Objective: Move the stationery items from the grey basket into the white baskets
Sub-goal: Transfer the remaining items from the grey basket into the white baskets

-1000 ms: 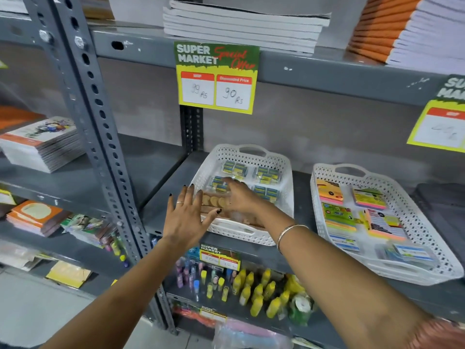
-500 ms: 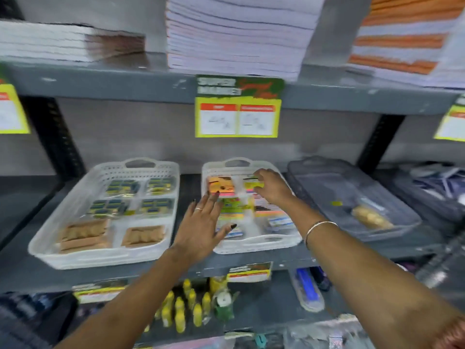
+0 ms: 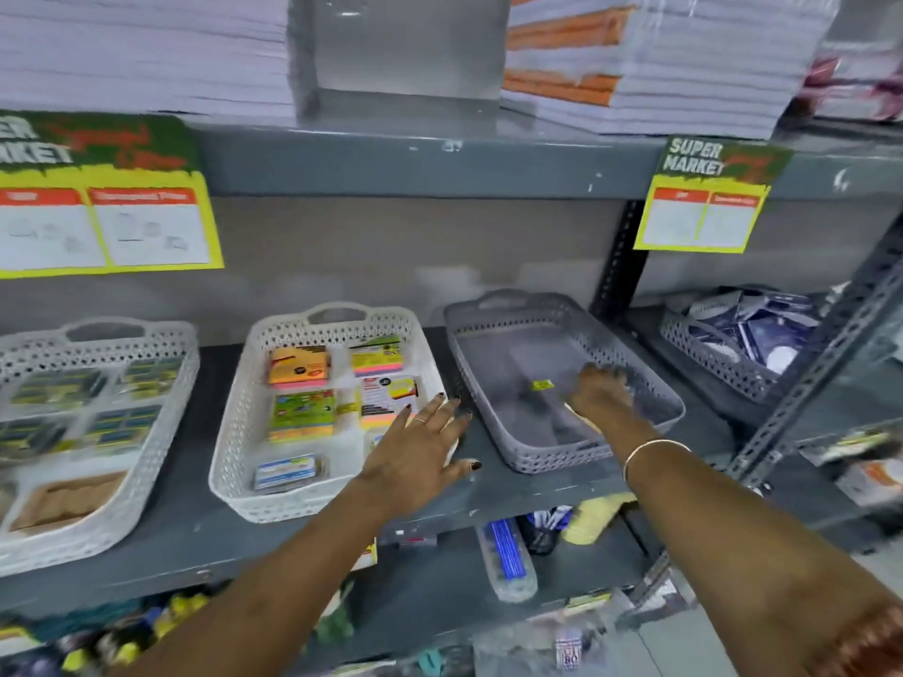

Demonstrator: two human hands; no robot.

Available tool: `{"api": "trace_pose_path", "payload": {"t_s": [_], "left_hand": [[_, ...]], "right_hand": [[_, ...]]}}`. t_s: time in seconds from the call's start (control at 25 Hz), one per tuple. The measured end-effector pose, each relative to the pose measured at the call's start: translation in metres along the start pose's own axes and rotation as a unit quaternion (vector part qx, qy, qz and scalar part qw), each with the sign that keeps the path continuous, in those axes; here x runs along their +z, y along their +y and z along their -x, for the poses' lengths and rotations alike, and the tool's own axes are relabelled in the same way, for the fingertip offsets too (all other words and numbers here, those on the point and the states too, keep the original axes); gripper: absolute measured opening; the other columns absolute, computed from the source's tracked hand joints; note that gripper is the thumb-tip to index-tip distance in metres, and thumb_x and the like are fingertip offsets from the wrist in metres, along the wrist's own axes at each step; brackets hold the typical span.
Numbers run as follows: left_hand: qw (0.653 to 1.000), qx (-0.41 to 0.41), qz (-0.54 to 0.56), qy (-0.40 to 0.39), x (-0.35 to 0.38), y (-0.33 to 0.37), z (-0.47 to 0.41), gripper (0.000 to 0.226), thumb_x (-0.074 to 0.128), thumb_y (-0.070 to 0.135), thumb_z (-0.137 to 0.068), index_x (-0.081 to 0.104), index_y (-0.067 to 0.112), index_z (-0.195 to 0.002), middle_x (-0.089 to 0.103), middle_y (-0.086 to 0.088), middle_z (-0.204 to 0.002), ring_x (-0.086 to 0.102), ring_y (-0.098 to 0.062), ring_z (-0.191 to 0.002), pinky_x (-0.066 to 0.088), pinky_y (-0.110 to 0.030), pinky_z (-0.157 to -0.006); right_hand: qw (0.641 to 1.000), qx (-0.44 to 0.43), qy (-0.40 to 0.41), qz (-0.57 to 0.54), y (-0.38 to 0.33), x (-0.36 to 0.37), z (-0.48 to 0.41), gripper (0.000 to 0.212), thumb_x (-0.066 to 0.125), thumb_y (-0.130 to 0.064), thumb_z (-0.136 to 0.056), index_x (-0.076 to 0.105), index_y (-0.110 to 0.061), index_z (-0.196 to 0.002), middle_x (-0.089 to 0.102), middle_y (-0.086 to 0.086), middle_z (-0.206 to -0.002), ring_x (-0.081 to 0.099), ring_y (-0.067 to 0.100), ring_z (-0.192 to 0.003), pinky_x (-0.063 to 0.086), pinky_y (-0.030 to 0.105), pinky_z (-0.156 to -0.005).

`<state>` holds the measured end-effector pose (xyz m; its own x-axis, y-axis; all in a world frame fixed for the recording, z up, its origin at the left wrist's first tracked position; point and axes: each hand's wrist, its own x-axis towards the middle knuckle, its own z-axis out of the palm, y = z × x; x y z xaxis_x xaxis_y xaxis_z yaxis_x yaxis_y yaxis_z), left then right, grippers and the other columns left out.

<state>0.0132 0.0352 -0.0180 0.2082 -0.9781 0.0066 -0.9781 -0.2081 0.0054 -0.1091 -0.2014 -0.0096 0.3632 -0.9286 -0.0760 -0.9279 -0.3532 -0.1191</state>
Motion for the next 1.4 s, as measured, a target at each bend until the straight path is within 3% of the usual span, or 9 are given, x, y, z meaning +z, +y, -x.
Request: {"api": "trace_pose_path", "payload": {"t_s": [0.2, 0.44, 0.72, 0.84, 0.92, 1.08, 1.24, 1.32, 1.4], "left_hand": [[0.999, -0.013, -0.04, -0.024, 0.005, 0.002, -0.001, 0.07, 0.025, 0.06, -0.091, 0.01, 0.02, -0.147, 0.001, -0.003, -0.16, 0.0, -0.019, -0.147, 0.012, -0.047, -0.117], [0.999, -0.026, -0.016, -0.025, 0.005, 0.004, 0.0, 0.072, 0.026, 0.061, -0.09, 0.009, 0.02, -0.147, -0.002, -0.002, -0.16, -0.002, -0.019, -0.147, 0.009, -0.047, -0.118], [0.999, -0.028, 0.002, -0.032, 0.007, 0.003, 0.0, 0.074, 0.025, 0.063, -0.089, 0.009, 0.021, -0.147, -0.004, -0.001, -0.16, -0.005, -0.02, -0.147, 0.007, -0.048, -0.118], [0.999, -0.027, -0.001, -0.031, 0.007, 0.003, -0.001, 0.074, 0.025, 0.064, -0.089, 0.009, 0.021, -0.147, -0.004, -0.001, -0.16, -0.006, -0.021, -0.147, 0.006, -0.048, -0.119], [0.999, -0.025, -0.008, -0.026, 0.007, 0.004, 0.001, 0.074, 0.024, 0.064, -0.089, 0.008, 0.021, -0.147, -0.004, -0.001, -0.16, -0.006, -0.021, -0.147, 0.006, -0.047, -0.119], [0.998, -0.054, -0.001, 0.025, -0.002, -0.001, 0.018, 0.069, 0.023, 0.058, -0.092, 0.009, 0.02, -0.148, 0.0, 0.0, -0.16, -0.003, -0.018, -0.147, 0.003, -0.043, -0.119], [0.984, -0.154, 0.028, 0.089, -0.02, -0.048, 0.06, 0.069, 0.019, 0.061, -0.091, 0.014, 0.021, -0.147, 0.003, 0.0, -0.16, 0.001, -0.018, -0.147, 0.004, -0.042, -0.119], [0.966, -0.216, 0.05, 0.131, -0.027, -0.085, 0.091, 0.077, 0.014, 0.065, -0.086, 0.02, 0.019, -0.146, 0.011, -0.002, -0.159, 0.008, -0.02, -0.147, 0.011, -0.043, -0.119], [0.944, -0.288, 0.039, 0.156, -0.028, -0.127, 0.13, 0.074, 0.022, 0.062, -0.087, 0.027, 0.016, -0.144, 0.018, -0.006, -0.158, 0.014, -0.023, -0.145, 0.017, -0.046, -0.117]], "right_hand": [[0.997, 0.055, -0.026, 0.053, 0.009, 0.007, -0.01, 0.056, 0.047, -0.02, -0.092, 0.033, -0.015, -0.146, 0.029, 0.013, -0.152, 0.029, 0.034, -0.14, 0.036, 0.048, -0.11], [0.991, 0.096, -0.053, 0.075, -0.003, 0.012, -0.004, 0.063, 0.046, -0.013, -0.095, 0.017, -0.008, -0.15, 0.017, 0.017, -0.151, 0.027, 0.044, -0.138, 0.033, 0.06, -0.11], [0.994, 0.09, -0.042, 0.046, -0.012, 0.016, 0.006, 0.057, 0.039, -0.019, -0.1, 0.018, 0.001, -0.149, 0.025, 0.023, -0.152, 0.029, 0.04, -0.141, 0.035, 0.049, -0.11], [0.994, 0.092, -0.055, 0.029, -0.017, 0.012, 0.014, 0.056, 0.054, -0.028, -0.093, 0.041, -0.001, -0.141, 0.044, 0.019, -0.145, 0.044, 0.034, -0.134, 0.044, 0.04, -0.104], [0.997, 0.066, -0.05, 0.009, -0.022, 0.004, 0.017, 0.051, 0.056, -0.027, -0.091, 0.049, -0.001, -0.135, 0.05, 0.019, -0.139, 0.048, 0.034, -0.13, 0.045, 0.039, -0.103], [1.0, 0.025, 0.003, -0.006, -0.051, -0.022, 0.026, 0.06, 0.061, -0.028, -0.087, 0.042, -0.002, -0.137, 0.043, 0.02, -0.142, 0.042, 0.034, -0.132, 0.042, 0.04, -0.104], [0.996, -0.053, 0.037, -0.067, -0.113, -0.046, 0.04, 0.066, 0.063, -0.029, -0.085, 0.036, -0.004, -0.14, 0.036, 0.018, -0.148, 0.033, 0.034, -0.139, 0.04, 0.043, -0.108], [0.988, -0.11, 0.053, -0.092, -0.156, -0.051, 0.055, 0.063, 0.061, -0.036, -0.085, 0.041, -0.004, -0.135, 0.042, 0.018, -0.142, 0.038, 0.034, -0.135, 0.04, 0.04, -0.106], [0.977, -0.179, 0.055, -0.104, -0.203, -0.048, 0.076, 0.057, 0.061, -0.036, -0.084, 0.046, -0.004, -0.129, 0.047, 0.02, -0.135, 0.043, 0.035, -0.128, 0.042, 0.037, -0.102]]}}
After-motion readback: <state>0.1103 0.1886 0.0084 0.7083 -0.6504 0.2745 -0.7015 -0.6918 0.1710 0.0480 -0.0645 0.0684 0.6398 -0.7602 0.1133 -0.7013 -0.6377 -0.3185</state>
